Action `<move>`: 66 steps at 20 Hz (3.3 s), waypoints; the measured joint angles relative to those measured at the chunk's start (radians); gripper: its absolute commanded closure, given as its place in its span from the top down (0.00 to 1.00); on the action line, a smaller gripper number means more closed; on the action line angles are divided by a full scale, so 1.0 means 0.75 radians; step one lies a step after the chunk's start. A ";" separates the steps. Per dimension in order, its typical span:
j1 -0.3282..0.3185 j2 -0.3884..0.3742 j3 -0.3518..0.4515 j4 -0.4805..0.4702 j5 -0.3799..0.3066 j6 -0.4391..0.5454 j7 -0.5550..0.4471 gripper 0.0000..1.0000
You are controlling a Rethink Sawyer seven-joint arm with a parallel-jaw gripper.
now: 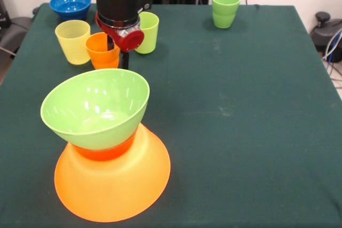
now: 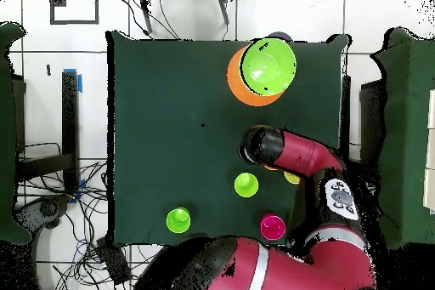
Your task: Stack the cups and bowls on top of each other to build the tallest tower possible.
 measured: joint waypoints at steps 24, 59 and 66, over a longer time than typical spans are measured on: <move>0.034 -0.163 -0.001 0.008 -0.002 0.056 0.000 1.00; 0.102 -0.231 -0.003 0.275 -0.001 0.056 0.000 1.00; 0.102 -0.216 -0.004 0.300 -0.001 0.052 0.000 1.00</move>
